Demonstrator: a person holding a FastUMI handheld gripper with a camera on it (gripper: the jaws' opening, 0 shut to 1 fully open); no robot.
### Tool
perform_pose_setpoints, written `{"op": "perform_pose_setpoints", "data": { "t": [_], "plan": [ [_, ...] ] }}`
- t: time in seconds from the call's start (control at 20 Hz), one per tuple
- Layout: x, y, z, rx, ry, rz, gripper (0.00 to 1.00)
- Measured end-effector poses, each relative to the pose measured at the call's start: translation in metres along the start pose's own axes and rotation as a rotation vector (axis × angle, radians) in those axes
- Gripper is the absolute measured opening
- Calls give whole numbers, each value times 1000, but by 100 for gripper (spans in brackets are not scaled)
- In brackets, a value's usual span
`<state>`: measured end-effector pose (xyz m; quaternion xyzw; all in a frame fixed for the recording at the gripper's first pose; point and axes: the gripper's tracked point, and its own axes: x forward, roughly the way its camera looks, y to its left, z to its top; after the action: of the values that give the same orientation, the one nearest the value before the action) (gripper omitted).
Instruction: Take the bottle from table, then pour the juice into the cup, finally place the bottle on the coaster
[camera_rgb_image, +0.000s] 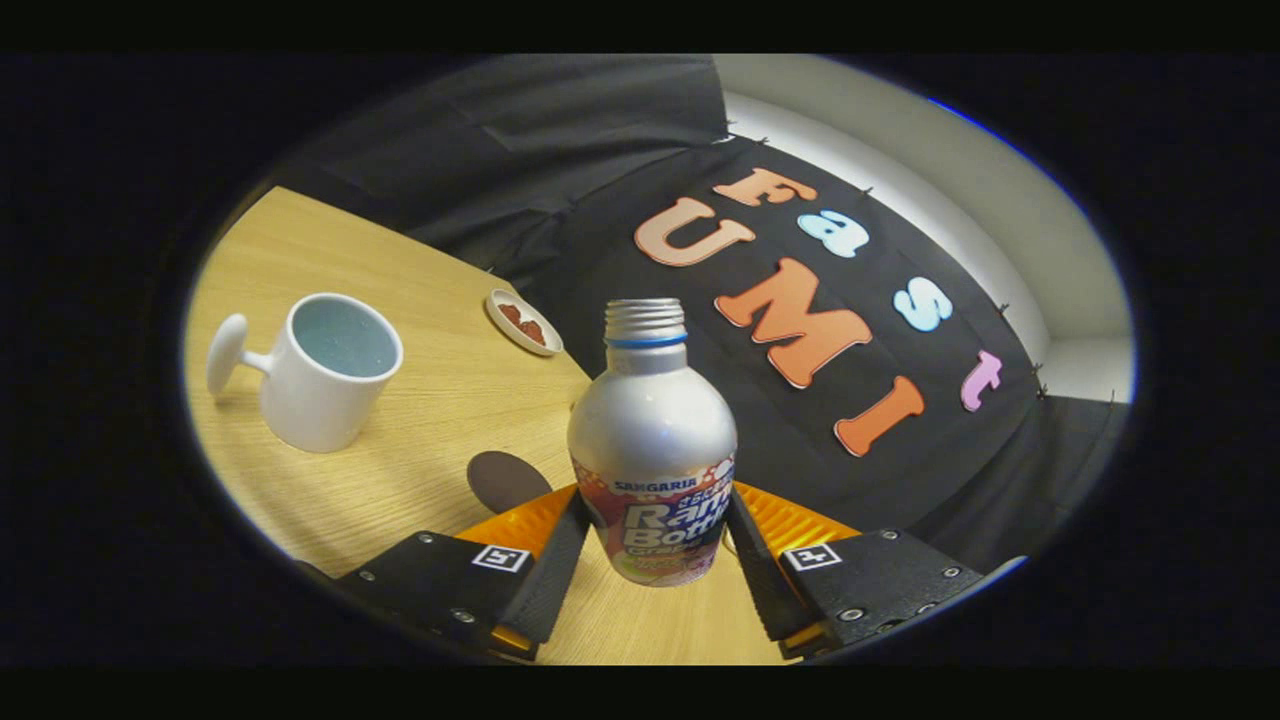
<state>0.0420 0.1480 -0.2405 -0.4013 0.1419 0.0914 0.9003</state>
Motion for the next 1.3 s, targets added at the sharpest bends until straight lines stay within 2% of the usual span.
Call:
{"op": "perform_pose_setpoints", "data": {
  "t": [0.1, 0.6, 1.3],
  "plan": [
    [6, 15, 1, -41, 2, 25, 77],
    [12, 10, 11, -373, -47, -77, 77],
    [17, 11, 35, -668, -141, -133, 76]
  ]
}}
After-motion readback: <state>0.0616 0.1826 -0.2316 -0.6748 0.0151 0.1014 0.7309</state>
